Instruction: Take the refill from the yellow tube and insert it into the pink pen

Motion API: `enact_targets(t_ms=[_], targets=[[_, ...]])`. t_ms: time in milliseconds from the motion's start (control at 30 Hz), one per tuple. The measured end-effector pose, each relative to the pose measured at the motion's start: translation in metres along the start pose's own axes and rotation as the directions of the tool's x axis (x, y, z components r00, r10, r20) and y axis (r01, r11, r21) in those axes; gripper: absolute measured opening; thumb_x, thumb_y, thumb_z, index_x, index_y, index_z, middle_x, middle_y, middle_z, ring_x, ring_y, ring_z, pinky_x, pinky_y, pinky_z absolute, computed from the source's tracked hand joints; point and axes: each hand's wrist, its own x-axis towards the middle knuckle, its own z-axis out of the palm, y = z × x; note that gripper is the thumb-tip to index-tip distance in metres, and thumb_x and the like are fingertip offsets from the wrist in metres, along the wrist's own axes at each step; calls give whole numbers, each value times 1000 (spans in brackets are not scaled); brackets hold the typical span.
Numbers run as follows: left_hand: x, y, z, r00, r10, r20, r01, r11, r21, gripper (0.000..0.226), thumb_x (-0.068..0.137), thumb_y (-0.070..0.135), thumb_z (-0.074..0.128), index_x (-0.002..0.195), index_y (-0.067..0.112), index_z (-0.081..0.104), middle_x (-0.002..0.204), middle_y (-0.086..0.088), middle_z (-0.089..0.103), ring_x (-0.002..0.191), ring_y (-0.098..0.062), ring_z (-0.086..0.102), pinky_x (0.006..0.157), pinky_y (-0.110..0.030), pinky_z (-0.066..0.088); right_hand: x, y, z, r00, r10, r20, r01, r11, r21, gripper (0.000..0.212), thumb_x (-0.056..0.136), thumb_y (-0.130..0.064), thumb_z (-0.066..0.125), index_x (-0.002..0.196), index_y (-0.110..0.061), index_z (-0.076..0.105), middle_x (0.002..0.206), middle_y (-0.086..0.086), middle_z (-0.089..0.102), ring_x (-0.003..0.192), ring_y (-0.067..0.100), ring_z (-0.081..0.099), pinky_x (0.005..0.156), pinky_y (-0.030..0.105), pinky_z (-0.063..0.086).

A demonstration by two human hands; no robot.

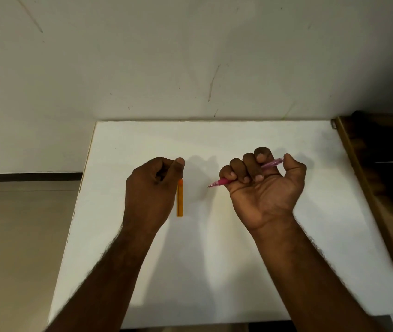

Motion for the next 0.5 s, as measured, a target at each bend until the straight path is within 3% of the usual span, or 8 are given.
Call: enact_targets(t_ms=[233,367,433,500], targets=[[-4,5,1,999,49,-22,-49,999,-7,26,94,46,60,83,24,68,78,14,69,76,6,61,64,-4,40,-2,-1,1,1000,13,-2,-13,1000,-22,47,94,-48,28,71,-12,47,54,-1,27,54,17,23,58,31,32],[-6,8,1,998,62,4,-60,987,-147,23,97,43,59,95,24,70,93,12,72,91,-4,66,67,-6,45,-2,-1,1,1000,25,-3,-25,999,-34,48,94,-51,30,73,-12,48,55,-1,27,55,17,23,58,31,32],[-7,7,1,997,75,15,-72,987,-146,29,95,49,57,108,26,70,107,14,71,104,-3,64,75,-9,49,-2,-1,1,1000,20,-4,-21,999,-46,47,94,-50,29,72,-12,46,55,-1,27,55,17,22,58,31,32],[-7,1,0,988,153,19,-154,988,16,45,93,59,53,125,30,63,128,18,63,121,0,54,93,-15,44,-3,-1,2,1000,15,-3,-15,999,-50,46,94,-47,28,70,-12,45,55,-1,27,55,17,22,58,31,31]])
